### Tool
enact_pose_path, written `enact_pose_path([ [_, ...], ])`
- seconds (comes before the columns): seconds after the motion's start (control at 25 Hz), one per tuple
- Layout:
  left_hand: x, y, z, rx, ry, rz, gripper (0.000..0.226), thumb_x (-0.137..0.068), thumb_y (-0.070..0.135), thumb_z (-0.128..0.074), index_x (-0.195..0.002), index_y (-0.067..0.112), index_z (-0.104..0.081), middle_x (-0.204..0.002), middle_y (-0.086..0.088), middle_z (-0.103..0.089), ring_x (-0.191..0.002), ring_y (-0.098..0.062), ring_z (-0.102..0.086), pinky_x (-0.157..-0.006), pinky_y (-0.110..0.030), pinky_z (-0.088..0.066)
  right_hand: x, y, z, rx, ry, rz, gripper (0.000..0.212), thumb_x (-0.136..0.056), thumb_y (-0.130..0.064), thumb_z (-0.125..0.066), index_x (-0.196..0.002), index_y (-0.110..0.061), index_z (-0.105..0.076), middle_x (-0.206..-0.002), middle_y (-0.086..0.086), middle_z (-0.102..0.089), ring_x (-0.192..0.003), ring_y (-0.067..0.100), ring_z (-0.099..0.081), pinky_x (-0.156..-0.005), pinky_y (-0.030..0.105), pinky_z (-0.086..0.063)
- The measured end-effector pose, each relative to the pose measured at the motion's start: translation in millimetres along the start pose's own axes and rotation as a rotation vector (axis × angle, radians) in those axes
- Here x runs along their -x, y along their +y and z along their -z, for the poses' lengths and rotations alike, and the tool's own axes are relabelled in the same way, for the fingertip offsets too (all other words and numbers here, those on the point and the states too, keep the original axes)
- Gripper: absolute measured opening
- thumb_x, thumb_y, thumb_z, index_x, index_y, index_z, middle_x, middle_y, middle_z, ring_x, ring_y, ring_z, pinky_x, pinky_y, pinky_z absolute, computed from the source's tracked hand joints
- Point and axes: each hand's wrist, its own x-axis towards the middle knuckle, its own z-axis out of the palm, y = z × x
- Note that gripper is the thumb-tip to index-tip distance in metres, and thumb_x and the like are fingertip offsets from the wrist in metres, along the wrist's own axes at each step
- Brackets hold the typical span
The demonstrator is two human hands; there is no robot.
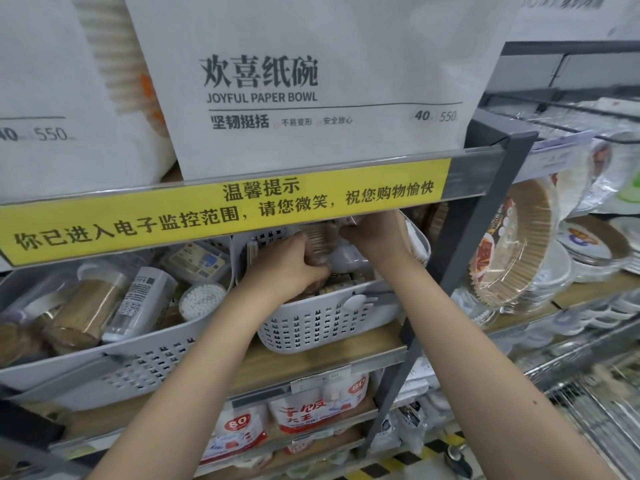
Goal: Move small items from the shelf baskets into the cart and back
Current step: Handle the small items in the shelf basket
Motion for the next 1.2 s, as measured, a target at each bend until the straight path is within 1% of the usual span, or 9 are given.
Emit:
enact_pose_path([
  [0.24, 9, -5, 8, 0.135, -0.045, 0.011, 0.039, -0.077, 0.027, -0.069, -0.113, 0.021, -0.054, -0.106, 0.006, -0.058, -0.092, -0.013, -0.055, -0.08, -0.029, -0.047, 20, -11, 20, -0.301, 0.03, 0.103, 0.03, -0.068, 0.003, -0.065, -0.089, -0.014, -0.053, -0.095, 0.008, -0.061, -0.096, 0.024, -0.056, -0.07, 0.025, -0.043],
  [0.4, 30, -15, 14, 0.452, 0.122, -0.012, 0.05, -0.077, 0.013, -0.07, -0.124, 0.024, -0.055, -0.114, 0.01, -0.062, -0.098, -0.001, -0.06, -0.088, -0.028, -0.051, 55, -9, 37, -0.279, 0.043, 0.206, 0.051, -0.072, -0.002, -0.072, -0.117, -0.017, -0.053, -0.113, -0.009, -0.047, -0.106, 0.006, -0.045, -0.077, -0.004, -0.031],
  [0.52, 62, -12, 18, 0.748, 0.259, -0.071, 0.052, -0.08, 0.002, -0.068, -0.12, 0.032, -0.054, -0.104, 0.027, -0.06, -0.09, 0.017, -0.058, -0.073, -0.004, -0.046, 91, -8, 47, -0.318, 0.069, 0.243, 0.058, -0.072, 0.0, -0.075, -0.115, -0.027, -0.049, -0.109, -0.024, -0.051, -0.103, -0.01, -0.046, -0.087, 0.001, -0.033],
  [0.6, 81, -11, 13, 0.922, 0.257, -0.084, 0.055, -0.074, 0.01, -0.072, -0.122, 0.031, -0.055, -0.107, 0.027, -0.063, -0.098, 0.012, -0.06, -0.078, -0.006, -0.047, 117, -6, 53, -0.368, 0.102, 0.213, 0.06, -0.072, 0.005, -0.074, -0.116, -0.027, -0.05, -0.112, -0.026, -0.052, -0.11, -0.01, -0.047, -0.093, 0.01, -0.038],
  [0.68, 95, -7, 1, 1.141, 0.177, -0.04, 0.065, -0.058, 0.023, -0.083, -0.118, 0.03, -0.058, -0.111, 0.017, -0.068, -0.106, -0.001, -0.062, -0.086, -0.019, -0.051, 144, -2, 60, -0.46, 0.144, 0.131, 0.057, -0.074, 0.006, -0.074, -0.115, -0.027, -0.052, -0.111, -0.022, -0.056, -0.111, -0.004, -0.051, -0.092, 0.013, -0.041],
  [0.76, 107, 3, -14, 1.356, 0.027, 0.0, 0.075, -0.046, 0.032, -0.087, -0.116, 0.023, -0.061, -0.113, 0.004, -0.069, -0.101, -0.01, -0.066, -0.078, -0.025, -0.055, 170, 6, 68, -0.574, 0.196, 0.0, 0.058, -0.074, 0.005, -0.075, -0.111, -0.034, -0.054, -0.109, -0.022, -0.059, -0.109, -0.002, -0.054, -0.09, 0.013, -0.043],
  [0.92, 115, 36, -46, 1.63, -0.432, 0.023, 0.095, -0.041, 0.031, -0.093, -0.124, 0.002, -0.056, -0.109, -0.014, -0.068, -0.09, -0.022, -0.068, -0.072, -0.029, -0.057, 214, 34, 84, -0.684, 0.34, -0.234, 0.059, -0.071, 0.003, -0.077, -0.107, -0.04, -0.059, -0.106, -0.013, -0.067, -0.104, 0.005, -0.062, -0.09, 0.023, -0.049],
  [1.08, 116, 79, -87, 1.565, -0.671, 0.026, 0.078, -0.041, 0.01, -0.083, -0.116, 0.004, -0.061, -0.103, -0.019, -0.069, -0.088, -0.026, -0.068, -0.069, -0.029, -0.057, 254, 68, 108, -0.69, 0.451, -0.385, 0.058, -0.067, -0.015, -0.084, -0.113, -0.04, -0.06, -0.112, -0.008, -0.068, -0.105, 0.012, -0.063, -0.092, 0.038, -0.05],
  [1.2, 116, 124, -125, 1.454, -0.769, -0.001, 0.071, -0.043, 0.012, -0.076, -0.113, 0.007, -0.061, -0.096, -0.018, -0.07, -0.085, -0.026, -0.069, -0.066, -0.027, -0.056, 287, 101, 135, -0.72, 0.596, -0.529, 0.058, -0.059, -0.021, -0.083, -0.111, -0.036, -0.062, -0.103, -0.006, -0.071, -0.094, 0.01, -0.067, -0.078, 0.028, -0.055],
])
